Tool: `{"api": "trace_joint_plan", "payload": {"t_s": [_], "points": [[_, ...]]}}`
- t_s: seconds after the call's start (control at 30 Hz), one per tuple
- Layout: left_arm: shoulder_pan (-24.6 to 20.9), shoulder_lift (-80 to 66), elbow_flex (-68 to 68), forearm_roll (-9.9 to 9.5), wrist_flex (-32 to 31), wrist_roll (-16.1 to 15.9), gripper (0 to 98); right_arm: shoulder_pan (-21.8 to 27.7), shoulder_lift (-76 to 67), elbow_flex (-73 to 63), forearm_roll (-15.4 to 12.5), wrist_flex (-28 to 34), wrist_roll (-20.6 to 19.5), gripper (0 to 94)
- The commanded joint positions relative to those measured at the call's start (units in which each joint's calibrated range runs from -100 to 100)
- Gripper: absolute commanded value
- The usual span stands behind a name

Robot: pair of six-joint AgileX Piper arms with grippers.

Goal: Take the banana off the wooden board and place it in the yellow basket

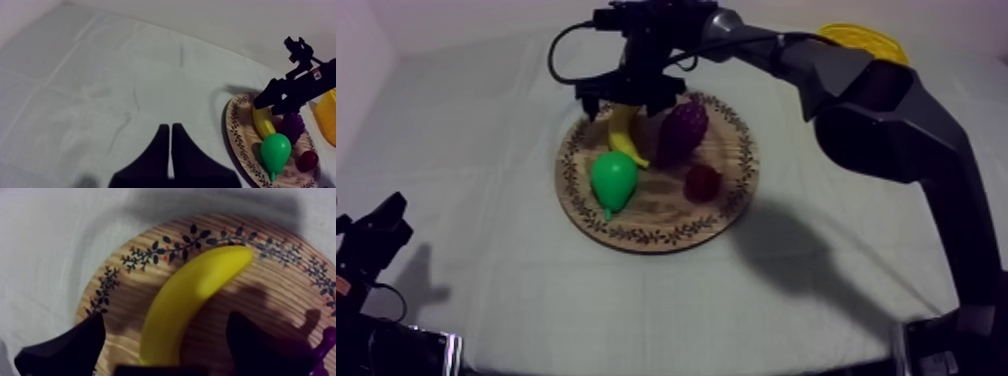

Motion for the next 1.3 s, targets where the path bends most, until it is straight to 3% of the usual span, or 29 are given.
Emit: {"api": "trace_joint_plan", "payload": {"t_s": [0.0,0.27,0.57,0.63,0.93,1.27], "points": [[-0.02,-0.01,0.01,-0.02,0.01,0.01,0.1,-0.14,0.54,-0.41,0.09,0.05,-0.17,81.1],[-0.02,-0.01,0.01,-0.02,0.01,0.02,0.1,-0.81,2.2,-1.31,0.65,0.45,-0.24,65.6],[-0.02,-0.01,0.01,-0.02,0.01,0.02,0.1,-0.99,3.25,-2.86,1.3,1.29,0.18,22.7],[-0.02,-0.01,0.01,-0.02,0.01,0.0,0.1,-1.04,3.54,-3.63,1.43,2.18,0.22,16.7],[-0.02,-0.01,0.01,-0.02,0.01,0.03,0.1,-1.46,-0.22,-1.5,2.11,4.51,0.27,10.2],[-0.02,-0.01,0.01,-0.02,0.01,0.03,0.1,-1.2,-18.51,13.89,1.45,2.5,1.53,9.9]]}}
